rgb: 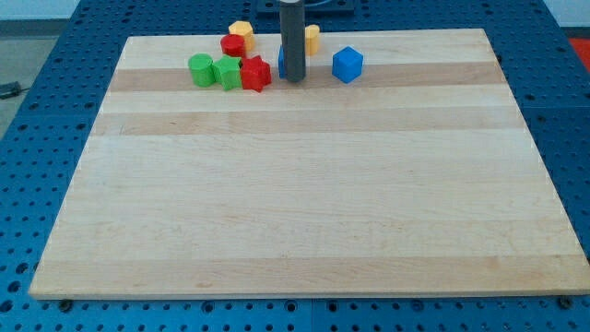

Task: Push the blue cube into the yellow heart

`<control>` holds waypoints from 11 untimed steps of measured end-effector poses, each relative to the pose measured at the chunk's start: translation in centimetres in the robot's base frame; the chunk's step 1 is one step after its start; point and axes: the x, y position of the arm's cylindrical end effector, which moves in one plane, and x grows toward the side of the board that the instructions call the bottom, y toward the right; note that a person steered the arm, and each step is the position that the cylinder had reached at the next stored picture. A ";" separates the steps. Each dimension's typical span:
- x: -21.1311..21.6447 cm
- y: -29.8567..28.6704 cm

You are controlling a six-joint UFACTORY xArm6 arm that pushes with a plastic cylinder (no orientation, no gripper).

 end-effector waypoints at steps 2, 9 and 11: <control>4.3 6.1; -3.4 7.1; -5.0 6.5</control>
